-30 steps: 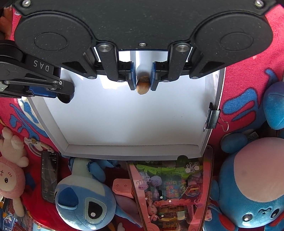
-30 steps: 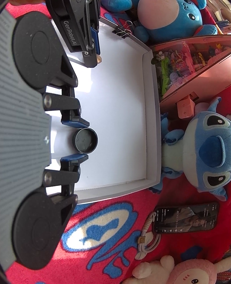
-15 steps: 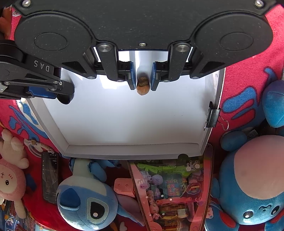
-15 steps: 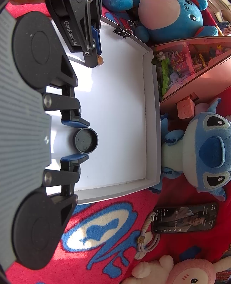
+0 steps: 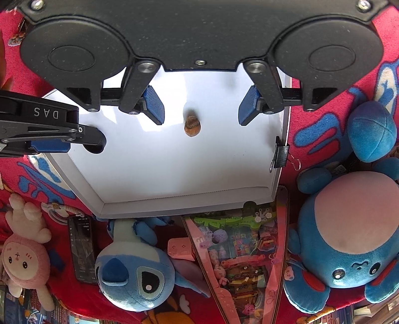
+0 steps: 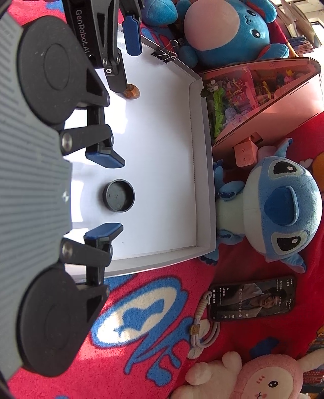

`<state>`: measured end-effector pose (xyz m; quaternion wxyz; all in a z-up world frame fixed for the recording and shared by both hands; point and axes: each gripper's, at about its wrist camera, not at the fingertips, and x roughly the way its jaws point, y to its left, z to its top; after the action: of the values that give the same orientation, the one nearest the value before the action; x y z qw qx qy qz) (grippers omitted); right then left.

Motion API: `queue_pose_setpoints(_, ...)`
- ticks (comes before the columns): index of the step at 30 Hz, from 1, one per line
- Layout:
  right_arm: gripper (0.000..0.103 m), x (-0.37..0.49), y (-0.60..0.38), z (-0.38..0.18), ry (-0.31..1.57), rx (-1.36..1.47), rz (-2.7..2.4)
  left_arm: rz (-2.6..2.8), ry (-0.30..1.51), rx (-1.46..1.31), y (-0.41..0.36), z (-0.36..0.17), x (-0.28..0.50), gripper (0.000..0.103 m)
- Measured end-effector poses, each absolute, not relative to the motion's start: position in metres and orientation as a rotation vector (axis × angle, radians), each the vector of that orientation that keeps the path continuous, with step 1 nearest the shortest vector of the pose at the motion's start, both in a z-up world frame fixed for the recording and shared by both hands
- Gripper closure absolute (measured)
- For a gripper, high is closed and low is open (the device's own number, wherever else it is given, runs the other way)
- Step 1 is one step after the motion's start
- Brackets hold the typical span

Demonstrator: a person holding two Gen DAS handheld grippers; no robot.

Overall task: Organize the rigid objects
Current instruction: 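Open both tools to drop the nut and cup into the box, then withdraw both tools from the box back toward the remaining objects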

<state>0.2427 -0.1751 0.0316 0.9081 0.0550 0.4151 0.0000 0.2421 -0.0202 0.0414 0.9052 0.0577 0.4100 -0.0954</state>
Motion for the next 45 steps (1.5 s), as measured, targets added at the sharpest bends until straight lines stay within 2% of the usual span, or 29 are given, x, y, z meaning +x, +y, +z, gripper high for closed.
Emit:
queue_pose_setpoints(9,0.018,0.214,-0.177,0.045,0.782,0.098,0.039,-0.247,0.810,0.079,-0.013,0.053,0.213,0.021)
queue_pose_setpoints(45,0.008,0.092,-0.170,0.060,0.601,-0.047,0.135,-0.339,0.755,0.007,0.001,0.049,0.092,0.017)
